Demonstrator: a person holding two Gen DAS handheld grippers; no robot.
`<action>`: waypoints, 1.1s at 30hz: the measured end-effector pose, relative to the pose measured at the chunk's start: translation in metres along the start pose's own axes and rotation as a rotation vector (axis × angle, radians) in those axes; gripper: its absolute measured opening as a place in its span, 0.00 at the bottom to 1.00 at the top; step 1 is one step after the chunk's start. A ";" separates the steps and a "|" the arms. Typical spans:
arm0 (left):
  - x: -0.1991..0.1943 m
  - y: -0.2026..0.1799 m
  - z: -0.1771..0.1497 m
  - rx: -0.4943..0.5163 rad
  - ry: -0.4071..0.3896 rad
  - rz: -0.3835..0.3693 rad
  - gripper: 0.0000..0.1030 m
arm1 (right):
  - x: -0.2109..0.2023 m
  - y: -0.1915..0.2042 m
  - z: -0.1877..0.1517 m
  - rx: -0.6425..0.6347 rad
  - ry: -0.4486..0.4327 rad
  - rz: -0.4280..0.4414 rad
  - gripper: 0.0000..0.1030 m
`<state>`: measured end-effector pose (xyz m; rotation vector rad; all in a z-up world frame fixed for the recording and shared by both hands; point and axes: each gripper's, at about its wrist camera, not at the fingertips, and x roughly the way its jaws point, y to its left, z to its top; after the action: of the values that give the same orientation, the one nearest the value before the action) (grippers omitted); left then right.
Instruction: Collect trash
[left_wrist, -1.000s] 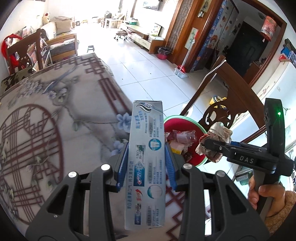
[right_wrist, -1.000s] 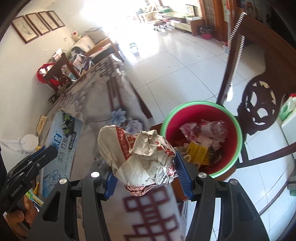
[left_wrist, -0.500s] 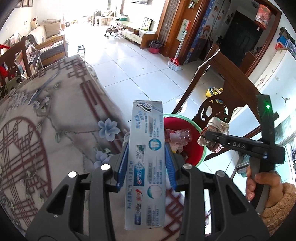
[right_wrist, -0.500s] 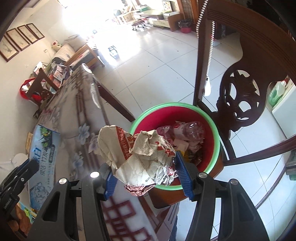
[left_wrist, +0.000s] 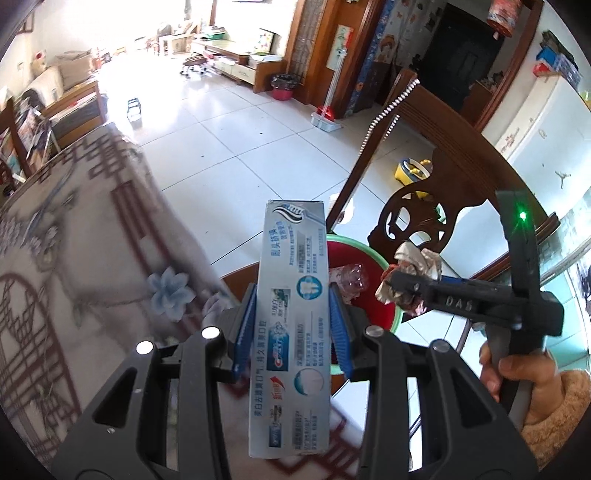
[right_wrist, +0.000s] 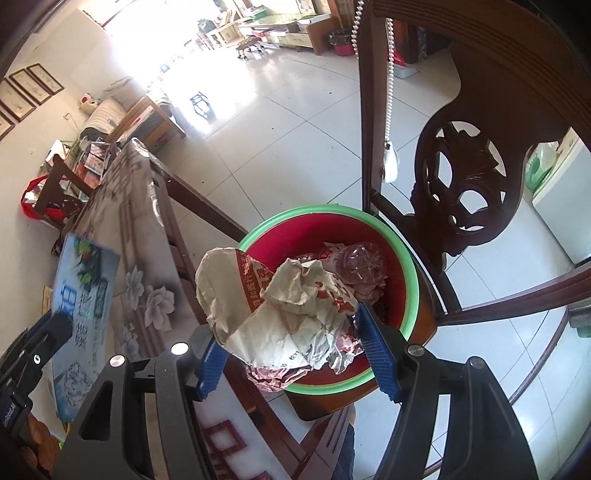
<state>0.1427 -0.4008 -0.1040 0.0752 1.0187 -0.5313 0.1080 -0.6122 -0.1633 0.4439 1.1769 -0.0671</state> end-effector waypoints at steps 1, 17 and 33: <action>0.005 -0.003 0.003 0.008 0.004 -0.002 0.35 | 0.000 -0.001 0.001 -0.001 0.000 -0.007 0.64; 0.068 -0.043 0.030 0.093 0.084 -0.077 0.50 | -0.015 -0.034 -0.005 0.081 -0.039 -0.084 0.81; -0.010 -0.018 0.011 0.062 -0.070 -0.042 0.87 | -0.066 0.009 -0.026 0.007 -0.172 -0.152 0.87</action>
<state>0.1389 -0.4162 -0.0864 0.0903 0.9368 -0.6000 0.0619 -0.6062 -0.1090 0.3473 1.0399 -0.2371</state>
